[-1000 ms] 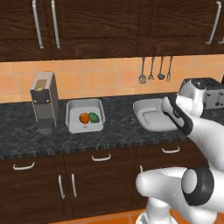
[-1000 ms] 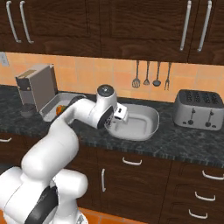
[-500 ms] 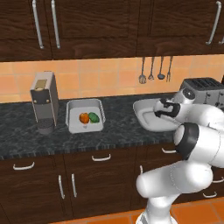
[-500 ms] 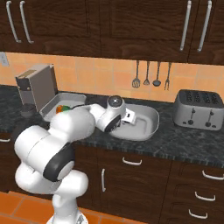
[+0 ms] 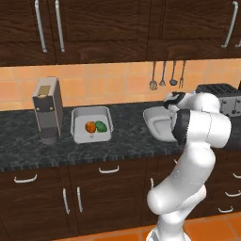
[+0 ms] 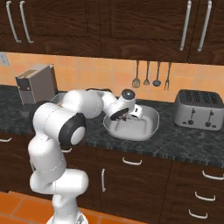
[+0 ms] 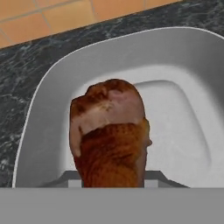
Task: Place one broccoli and one chicken drumstick in each tupperware on the nearby counter, to pack two identical lunches.
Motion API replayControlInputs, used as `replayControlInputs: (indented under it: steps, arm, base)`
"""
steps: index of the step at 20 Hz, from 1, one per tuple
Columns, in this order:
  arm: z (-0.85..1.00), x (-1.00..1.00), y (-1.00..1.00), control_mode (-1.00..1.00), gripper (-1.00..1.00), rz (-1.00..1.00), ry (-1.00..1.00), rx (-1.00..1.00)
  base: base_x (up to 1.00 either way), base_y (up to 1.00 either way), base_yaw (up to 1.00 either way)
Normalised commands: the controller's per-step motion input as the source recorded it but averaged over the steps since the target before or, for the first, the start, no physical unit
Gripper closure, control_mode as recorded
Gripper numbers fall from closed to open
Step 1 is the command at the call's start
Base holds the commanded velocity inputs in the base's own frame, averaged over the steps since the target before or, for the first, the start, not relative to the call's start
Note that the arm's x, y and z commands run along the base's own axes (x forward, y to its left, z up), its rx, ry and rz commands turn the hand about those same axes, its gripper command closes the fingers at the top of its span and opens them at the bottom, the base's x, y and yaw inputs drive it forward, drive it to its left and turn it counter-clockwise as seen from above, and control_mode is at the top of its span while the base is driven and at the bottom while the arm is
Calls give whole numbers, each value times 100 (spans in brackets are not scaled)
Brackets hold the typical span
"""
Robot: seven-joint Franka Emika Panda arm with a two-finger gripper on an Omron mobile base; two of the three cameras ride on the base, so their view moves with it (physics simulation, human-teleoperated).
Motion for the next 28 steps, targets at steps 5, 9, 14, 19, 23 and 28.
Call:
replayControlInputs:
  steps: [5,9,14,19,23,28]
  arm:
    - [0,41,-33,-100,-100,1,3,6]
    - [8,4,-11,-100,-100,6,0,2]
    - [75,0,0,-100,-100,7,10,0]
    - [49,-51,5,-100,-100,11,24,-13]
    - [-2,-100,29,-100,-100,6,8,-6]
    - [-5,-100,43,-100,-100,5,0,0]
  base:
    - [0,0,0]
    - [0,0,0]
    - [0,0,0]
    - [0,0,0]
    - [0,0,0]
    - [0,0,0]
